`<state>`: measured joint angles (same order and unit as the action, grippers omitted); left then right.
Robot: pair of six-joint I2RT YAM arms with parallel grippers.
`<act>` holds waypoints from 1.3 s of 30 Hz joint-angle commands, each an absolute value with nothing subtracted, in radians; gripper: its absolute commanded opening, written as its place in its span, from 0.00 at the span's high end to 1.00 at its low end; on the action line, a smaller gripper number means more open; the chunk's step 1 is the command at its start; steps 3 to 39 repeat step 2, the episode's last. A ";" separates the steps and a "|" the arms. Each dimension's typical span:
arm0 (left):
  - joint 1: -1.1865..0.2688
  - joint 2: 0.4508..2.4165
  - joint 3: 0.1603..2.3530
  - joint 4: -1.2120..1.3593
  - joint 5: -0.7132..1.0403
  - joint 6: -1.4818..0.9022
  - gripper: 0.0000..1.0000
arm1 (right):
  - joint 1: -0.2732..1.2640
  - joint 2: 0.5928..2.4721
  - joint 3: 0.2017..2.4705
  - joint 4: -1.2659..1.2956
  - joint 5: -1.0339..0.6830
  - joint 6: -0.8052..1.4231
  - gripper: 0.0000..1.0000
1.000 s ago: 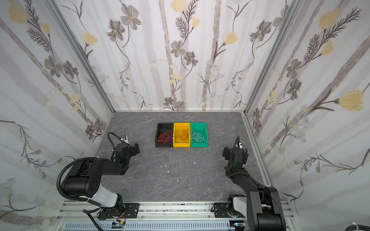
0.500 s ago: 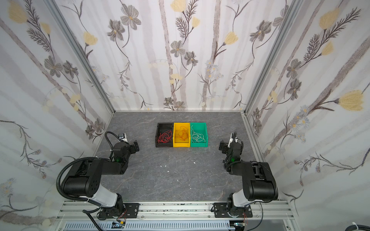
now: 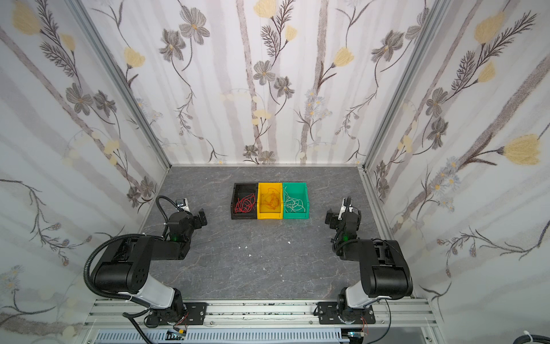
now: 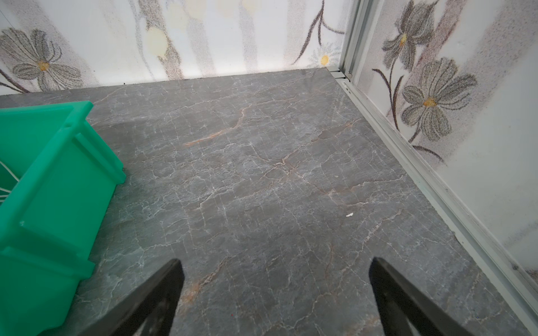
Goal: Untangle the cables
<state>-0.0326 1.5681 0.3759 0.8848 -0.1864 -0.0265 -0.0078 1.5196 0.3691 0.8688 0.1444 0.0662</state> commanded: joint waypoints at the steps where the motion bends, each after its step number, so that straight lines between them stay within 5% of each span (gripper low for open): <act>1: -0.031 1.568 0.379 0.929 -0.186 -0.030 0.00 | -0.005 1.513 0.365 0.893 0.141 0.045 0.01; 39: -0.031 1.568 0.379 0.930 -0.185 -0.029 0.00 | -0.004 1.514 0.365 0.892 0.138 0.043 0.01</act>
